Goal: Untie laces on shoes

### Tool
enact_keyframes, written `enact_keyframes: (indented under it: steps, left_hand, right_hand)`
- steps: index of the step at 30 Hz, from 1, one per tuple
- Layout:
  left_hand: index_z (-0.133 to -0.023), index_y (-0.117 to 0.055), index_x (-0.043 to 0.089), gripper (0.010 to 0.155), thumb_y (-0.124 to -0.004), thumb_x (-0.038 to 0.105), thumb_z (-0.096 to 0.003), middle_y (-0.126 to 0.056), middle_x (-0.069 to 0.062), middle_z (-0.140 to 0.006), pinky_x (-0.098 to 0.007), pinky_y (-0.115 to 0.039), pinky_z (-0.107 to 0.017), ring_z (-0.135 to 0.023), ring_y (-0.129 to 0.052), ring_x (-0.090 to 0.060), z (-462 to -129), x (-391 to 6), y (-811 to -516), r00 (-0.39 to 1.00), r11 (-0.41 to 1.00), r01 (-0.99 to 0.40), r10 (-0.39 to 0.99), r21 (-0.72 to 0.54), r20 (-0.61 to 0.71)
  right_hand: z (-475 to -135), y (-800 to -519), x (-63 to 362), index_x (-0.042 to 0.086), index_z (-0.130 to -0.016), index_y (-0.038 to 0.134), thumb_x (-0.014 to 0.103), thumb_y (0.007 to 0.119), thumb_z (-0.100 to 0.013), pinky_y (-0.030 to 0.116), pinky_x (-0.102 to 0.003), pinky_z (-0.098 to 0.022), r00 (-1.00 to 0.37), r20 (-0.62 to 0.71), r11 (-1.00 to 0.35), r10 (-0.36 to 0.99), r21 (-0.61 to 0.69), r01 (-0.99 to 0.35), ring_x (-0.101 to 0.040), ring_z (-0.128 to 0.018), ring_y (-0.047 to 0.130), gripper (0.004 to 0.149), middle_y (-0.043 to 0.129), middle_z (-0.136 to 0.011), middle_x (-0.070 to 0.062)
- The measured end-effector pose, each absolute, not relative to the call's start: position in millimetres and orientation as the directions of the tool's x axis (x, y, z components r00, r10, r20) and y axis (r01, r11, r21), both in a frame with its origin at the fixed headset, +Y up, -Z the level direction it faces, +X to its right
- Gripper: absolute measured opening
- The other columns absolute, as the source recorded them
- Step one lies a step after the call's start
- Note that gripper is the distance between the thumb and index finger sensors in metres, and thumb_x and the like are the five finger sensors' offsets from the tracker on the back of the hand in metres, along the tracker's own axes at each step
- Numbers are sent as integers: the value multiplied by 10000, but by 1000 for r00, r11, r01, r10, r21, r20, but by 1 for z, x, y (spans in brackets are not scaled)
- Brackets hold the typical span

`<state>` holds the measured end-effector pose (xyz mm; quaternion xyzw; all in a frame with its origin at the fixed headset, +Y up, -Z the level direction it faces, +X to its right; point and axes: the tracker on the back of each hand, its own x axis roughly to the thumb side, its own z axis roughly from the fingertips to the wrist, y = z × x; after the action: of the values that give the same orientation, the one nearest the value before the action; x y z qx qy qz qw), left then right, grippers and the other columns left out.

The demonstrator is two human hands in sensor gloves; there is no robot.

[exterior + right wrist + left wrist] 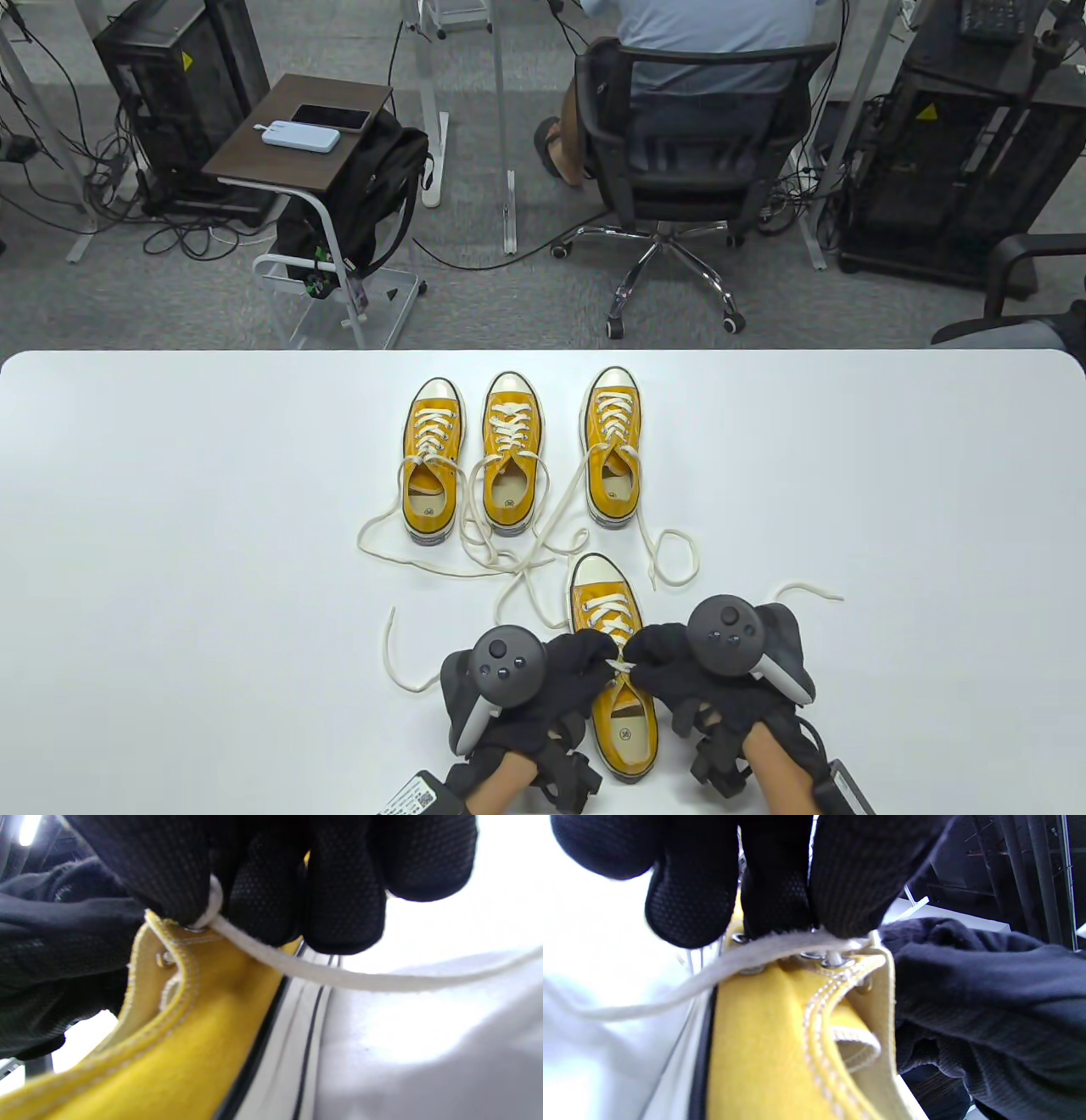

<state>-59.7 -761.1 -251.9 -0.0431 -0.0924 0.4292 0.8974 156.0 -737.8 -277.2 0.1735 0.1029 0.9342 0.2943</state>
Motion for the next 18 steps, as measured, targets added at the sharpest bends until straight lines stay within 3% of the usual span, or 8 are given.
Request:
enact_keyframes:
  steps: [5,9,11,15,18]
  left_hand:
    - [-813,-907,343,378,-868,370,-438,-972,-39,-806,-508,-828,-446,-632,-993,-359,-250,-61,-760,622,632,-765,775,-128,110]
    - [-828,-873,359,402,-891,342,-427,-958,-18,-846,-487,-833,-450,-661,-987,-338,-249,-60,-759,623,637,-764,770,-102,139]
    - [-888,-845,366,475,-908,328,-419,-966,-5,-841,-476,-839,-449,-658,-993,-321,-249,-58,-757,611,630,-769,775,-111,161]
    - [-818,-921,344,405,-911,356,-414,-1018,6,-729,-485,-837,-448,-605,-1004,-313,-249,-60,-756,604,626,-776,773,-77,192]
    - [-802,-916,352,382,-895,370,-421,-999,-12,-740,-494,-832,-449,-615,-994,-330,-249,-61,-757,608,626,-774,777,-94,164]
  right_hand:
    - [-277,-738,156,208,-782,779,362,848,-436,744,-613,-517,-761,261,-801,593,287,-526,-390,-607,945,385,892,-793,-154]
    - [-275,-739,150,225,-766,769,364,883,-416,746,-607,-515,-780,282,-827,559,265,-496,-392,-622,934,394,879,-801,-147]
    - [-274,-738,149,234,-766,768,362,888,-413,745,-604,-518,-787,287,-836,546,247,-490,-388,-628,933,394,877,-805,-147]
    - [-273,-737,149,232,-782,768,322,887,-419,755,-597,-511,-789,299,-844,536,219,-491,-380,-618,943,393,890,-806,-145]
    - [-274,-737,149,205,-819,781,267,873,-426,776,-589,-483,-778,295,-832,555,218,-510,-364,-554,971,408,935,-735,-123]
